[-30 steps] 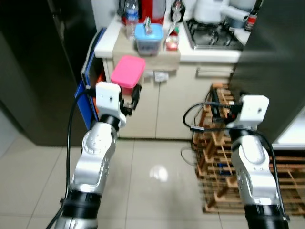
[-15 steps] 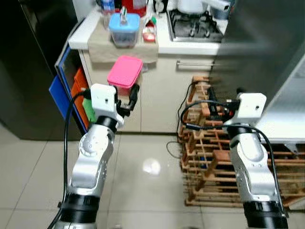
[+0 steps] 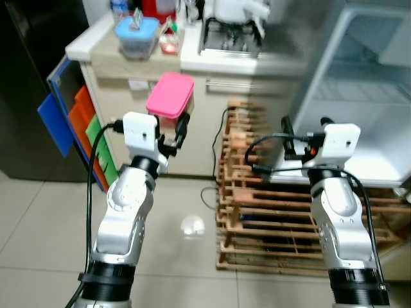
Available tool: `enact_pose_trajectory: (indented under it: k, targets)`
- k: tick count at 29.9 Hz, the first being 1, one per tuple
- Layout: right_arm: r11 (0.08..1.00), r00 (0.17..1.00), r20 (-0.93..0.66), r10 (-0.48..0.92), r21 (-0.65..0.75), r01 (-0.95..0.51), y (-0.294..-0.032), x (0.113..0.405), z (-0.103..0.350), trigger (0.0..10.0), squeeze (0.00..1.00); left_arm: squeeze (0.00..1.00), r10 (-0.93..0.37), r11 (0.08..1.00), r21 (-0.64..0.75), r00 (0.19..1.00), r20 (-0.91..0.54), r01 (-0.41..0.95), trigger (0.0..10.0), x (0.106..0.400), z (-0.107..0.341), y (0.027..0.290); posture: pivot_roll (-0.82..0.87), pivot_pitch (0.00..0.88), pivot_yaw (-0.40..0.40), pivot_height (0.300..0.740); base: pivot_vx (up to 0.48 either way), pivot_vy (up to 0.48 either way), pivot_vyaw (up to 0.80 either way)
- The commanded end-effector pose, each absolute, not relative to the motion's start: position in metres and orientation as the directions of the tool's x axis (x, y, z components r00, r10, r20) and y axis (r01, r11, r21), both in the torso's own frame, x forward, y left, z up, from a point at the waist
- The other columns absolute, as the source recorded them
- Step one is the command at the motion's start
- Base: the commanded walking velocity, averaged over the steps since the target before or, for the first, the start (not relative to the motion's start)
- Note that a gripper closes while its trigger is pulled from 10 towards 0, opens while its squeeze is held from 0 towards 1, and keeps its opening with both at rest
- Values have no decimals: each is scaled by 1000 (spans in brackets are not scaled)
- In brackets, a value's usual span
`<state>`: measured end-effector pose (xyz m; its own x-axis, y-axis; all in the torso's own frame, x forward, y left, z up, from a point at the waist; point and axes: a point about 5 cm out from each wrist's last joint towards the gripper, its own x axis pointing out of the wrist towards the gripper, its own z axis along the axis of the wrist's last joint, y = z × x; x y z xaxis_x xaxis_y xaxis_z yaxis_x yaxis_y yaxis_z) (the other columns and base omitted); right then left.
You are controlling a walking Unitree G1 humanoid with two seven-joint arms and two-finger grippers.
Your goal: Restocking fridge
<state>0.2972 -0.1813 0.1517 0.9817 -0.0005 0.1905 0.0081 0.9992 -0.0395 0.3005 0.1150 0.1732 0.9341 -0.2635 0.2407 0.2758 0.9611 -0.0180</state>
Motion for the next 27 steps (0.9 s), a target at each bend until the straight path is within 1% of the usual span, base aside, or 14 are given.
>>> enact_pose_trajectory:
  k: [1,19,21,25,27]
  targets:
    - [999,976,217,-6,-34,14,-183,298,158,10000,0,0,-271,959,-14,927,259,284,10000,301,178,112,-51,0,6,740,0,-480,0]
    - [1000,974,225,-9,-16,12,-182,299,157,10000,0,0,-232,969,-31,949,213,244,10000,311,171,115,-54,0,13,740,0,-474,0]
    - [1000,975,223,-5,-26,11,-182,300,156,10000,0,0,-226,970,-36,949,219,240,10000,313,171,116,-54,0,18,740,0,-124,0]
    - [1000,976,219,-7,-24,13,-182,300,155,10000,0,0,-234,970,-12,948,218,242,10000,316,172,115,-53,0,19,740,0,0,645]
    - [1000,975,222,-11,-13,14,-182,300,154,10000,0,0,-246,968,5,947,207,251,10000,319,171,113,-54,0,20,740,0,0,0]
